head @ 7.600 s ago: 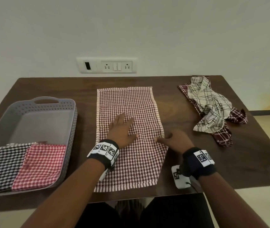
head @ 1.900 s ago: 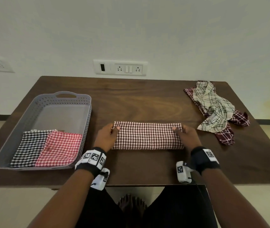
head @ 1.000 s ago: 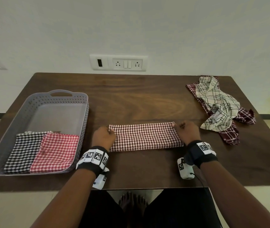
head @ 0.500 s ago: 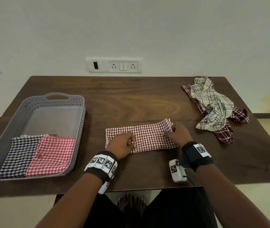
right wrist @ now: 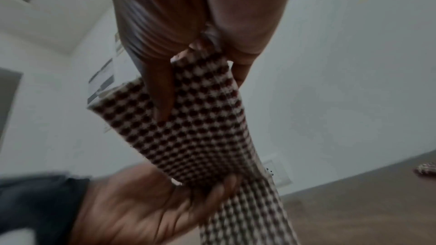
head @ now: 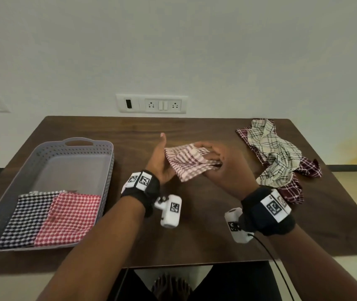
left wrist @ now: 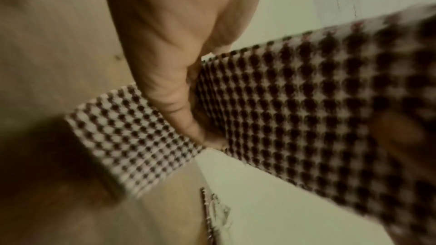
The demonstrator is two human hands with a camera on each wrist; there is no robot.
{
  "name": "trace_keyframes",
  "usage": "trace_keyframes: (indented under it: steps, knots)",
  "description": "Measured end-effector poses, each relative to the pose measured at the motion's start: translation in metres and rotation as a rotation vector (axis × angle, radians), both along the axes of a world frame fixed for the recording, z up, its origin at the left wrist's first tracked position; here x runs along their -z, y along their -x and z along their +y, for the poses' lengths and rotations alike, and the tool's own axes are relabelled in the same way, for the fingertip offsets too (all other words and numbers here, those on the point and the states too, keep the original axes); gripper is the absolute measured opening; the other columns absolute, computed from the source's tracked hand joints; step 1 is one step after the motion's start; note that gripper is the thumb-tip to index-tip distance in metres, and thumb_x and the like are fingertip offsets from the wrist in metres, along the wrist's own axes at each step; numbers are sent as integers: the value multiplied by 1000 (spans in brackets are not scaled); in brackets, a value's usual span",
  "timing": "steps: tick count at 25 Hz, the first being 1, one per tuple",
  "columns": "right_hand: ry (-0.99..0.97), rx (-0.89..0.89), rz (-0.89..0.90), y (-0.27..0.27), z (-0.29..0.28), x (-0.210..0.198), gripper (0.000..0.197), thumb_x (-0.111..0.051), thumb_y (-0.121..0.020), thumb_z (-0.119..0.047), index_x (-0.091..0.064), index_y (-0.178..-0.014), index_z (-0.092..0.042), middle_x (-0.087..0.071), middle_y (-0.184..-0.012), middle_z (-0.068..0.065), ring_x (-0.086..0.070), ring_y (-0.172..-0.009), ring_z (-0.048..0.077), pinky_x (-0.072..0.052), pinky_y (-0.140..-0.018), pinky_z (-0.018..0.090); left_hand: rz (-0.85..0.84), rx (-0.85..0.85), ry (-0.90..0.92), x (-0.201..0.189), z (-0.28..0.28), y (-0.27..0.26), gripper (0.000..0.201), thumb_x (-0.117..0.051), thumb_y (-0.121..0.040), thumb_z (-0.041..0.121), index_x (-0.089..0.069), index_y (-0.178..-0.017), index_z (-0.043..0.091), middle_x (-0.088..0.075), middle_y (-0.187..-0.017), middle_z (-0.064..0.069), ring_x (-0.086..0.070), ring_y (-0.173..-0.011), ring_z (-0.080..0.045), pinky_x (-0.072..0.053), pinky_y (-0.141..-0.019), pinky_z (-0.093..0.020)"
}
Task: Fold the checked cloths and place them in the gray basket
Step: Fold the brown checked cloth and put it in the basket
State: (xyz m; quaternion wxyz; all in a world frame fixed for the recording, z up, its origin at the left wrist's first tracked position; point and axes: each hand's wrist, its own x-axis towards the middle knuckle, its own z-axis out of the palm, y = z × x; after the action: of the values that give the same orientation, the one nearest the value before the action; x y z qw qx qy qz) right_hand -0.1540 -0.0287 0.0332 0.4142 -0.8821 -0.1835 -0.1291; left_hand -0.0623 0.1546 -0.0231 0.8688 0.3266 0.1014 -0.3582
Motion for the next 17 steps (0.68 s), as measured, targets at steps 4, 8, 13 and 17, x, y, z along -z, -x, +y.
trace_keyframes:
  steps: [4, 8, 13, 17]
  knots:
    - [166, -45, -45, 12, -8, 20, 35, -79, -80, -11, -72, -112, -21, -72, -106, -18, -63, -99, -11, -47, -90, 9, -100, -114, -135, -18, -2, 3, 37, -45, -102, 24, -54, -127, -2, -65, -121, -21, -65, -106, -33, -53, -91, -46]
    - [208, -108, 68, 39, -11, 71, 24, -76, -79, -12, -78, -99, -25, -76, -99, -10, -69, -91, 1, -55, -85, 23, -291, -106, -1071, 42, 26, 19, 66, -66, -74, 7, -45, -137, 7, -55, -137, -14, -59, -115, -29, -53, -96, -46]
    - [180, -191, 166, 76, -9, 109, 24, -73, -79, -14, -80, -99, -23, -77, -98, -11, -71, -91, -1, -58, -80, 28, -942, 261, -997, 65, 32, 68, 19, -58, -96, 19, -69, -111, 24, -70, -115, 4, -64, -111, -11, -47, -105, -40]
    - [90, -166, 215, 72, -5, 75, 29, -75, -80, -9, -77, -105, -23, -76, -97, -15, -69, -87, -6, -52, -77, 13, -611, 376, -882, 72, 26, 90, 69, -30, -96, 65, -77, -101, 15, -75, -104, -4, -68, -102, -20, -45, -105, -44]
